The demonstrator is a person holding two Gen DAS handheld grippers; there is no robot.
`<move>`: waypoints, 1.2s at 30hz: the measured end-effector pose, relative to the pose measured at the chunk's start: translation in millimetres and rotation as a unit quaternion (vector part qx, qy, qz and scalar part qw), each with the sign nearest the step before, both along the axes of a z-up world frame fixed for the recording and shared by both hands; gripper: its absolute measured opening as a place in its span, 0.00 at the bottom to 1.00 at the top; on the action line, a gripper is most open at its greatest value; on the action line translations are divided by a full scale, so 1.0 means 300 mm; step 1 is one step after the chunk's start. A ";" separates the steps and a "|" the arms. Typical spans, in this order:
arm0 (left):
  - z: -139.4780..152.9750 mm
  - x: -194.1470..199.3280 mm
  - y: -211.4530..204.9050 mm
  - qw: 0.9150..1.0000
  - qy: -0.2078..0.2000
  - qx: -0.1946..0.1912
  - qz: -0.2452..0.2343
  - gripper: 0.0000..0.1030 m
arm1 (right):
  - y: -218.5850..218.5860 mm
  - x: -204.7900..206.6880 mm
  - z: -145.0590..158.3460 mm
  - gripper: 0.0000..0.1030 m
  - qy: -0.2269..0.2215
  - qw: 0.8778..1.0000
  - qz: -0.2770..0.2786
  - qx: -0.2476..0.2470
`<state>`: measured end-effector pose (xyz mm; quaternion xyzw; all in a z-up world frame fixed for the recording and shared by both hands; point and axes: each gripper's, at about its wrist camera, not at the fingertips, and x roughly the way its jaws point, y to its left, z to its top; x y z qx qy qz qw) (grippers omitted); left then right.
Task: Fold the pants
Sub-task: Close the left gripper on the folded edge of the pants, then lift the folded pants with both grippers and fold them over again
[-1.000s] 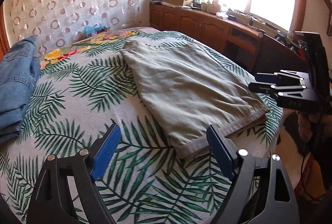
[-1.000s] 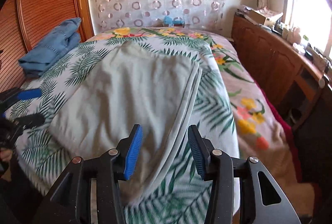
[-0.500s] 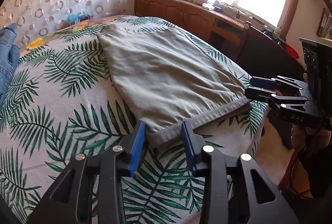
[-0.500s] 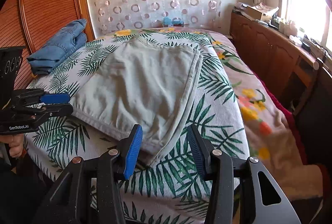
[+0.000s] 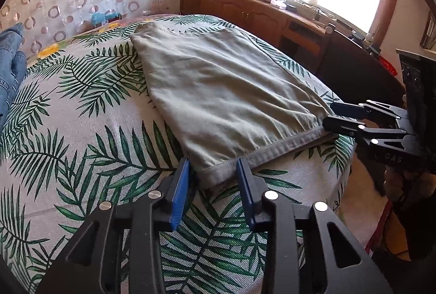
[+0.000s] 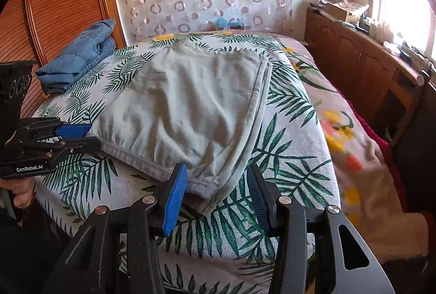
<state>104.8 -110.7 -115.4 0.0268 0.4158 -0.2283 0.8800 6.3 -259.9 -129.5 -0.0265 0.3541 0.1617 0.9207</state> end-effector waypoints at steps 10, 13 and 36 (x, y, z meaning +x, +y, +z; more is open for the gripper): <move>0.040 -0.009 0.007 1.000 -0.007 -0.011 -0.010 0.14 | 0.010 0.013 -0.008 0.46 0.013 1.000 -0.002 -0.002; 0.036 -0.009 0.002 1.000 -0.006 -0.007 -0.010 0.14 | 0.014 0.013 -0.008 0.46 0.016 1.000 -0.001 -0.003; 0.042 -0.011 -0.003 1.000 -0.008 -0.015 -0.015 0.09 | 0.047 -0.012 -0.001 0.08 -0.002 1.000 0.029 0.008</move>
